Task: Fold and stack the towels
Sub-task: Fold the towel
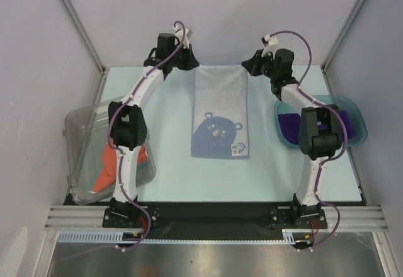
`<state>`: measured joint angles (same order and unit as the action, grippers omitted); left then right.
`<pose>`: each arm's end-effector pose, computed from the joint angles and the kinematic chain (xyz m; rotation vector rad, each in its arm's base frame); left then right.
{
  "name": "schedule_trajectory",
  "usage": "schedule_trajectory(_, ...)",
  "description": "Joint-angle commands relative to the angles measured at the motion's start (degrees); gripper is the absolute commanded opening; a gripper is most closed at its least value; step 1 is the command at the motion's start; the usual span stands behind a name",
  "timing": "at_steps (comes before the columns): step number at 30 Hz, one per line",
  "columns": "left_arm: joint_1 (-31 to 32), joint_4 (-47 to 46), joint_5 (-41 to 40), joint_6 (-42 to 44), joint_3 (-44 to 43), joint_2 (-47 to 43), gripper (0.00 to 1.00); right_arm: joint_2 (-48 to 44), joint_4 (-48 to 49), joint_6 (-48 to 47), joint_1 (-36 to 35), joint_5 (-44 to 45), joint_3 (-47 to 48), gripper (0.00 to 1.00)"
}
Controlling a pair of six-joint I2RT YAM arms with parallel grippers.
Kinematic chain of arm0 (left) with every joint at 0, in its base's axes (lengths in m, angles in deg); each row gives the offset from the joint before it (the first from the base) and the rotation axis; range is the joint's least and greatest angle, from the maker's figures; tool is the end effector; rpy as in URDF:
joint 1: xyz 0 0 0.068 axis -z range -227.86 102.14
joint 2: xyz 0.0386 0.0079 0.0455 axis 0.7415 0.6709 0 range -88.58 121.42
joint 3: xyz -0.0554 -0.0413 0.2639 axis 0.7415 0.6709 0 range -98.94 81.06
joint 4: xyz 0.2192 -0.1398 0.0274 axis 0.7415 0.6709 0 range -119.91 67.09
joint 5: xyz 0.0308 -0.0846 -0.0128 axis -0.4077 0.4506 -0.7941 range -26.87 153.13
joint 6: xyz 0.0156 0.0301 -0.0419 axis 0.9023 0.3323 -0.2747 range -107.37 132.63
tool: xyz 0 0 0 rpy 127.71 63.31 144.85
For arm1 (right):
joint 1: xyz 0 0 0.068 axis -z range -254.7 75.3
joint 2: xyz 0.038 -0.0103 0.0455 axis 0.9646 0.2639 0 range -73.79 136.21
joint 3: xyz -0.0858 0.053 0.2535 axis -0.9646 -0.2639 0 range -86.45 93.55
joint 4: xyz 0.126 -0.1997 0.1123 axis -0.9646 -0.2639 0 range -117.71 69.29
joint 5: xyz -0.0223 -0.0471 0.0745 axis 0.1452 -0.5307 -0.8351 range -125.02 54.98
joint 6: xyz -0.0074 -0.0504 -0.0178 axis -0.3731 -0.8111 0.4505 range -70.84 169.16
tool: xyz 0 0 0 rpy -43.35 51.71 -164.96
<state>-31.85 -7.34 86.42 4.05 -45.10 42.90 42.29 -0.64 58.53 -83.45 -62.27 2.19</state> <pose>0.5139 -0.1621 0.2984 0.3903 2.0471 -0.6818 0.4777 0.0901 0.2775 -0.3506 1.6899 0.6376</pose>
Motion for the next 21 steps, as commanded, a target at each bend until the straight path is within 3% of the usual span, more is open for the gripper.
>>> schedule_trajectory(1,-0.3,-6.7,3.8,2.4,5.3,-4.8,0.00,-0.8,4.1,0.2,-0.1,-5.4,0.8,0.00)
schedule_trajectory(7,-0.1,-8.7,6.1,2.6,17.6,-11.9,0.00,-9.1,1.5,-0.8,-1.8,-2.8,-11.9,0.00)
schedule_trajectory(13,-0.1,-17.6,6.4,0.3,40.6,-24.1,0.00,-18.0,-2.0,-1.9,-4.1,1.1,-23.0,0.00)
schedule_trajectory(21,2.8,-17.7,7.7,-2.1,53.6,-32.4,0.00,-28.0,-4.7,0.0,-5.8,4.6,-36.7,0.00)
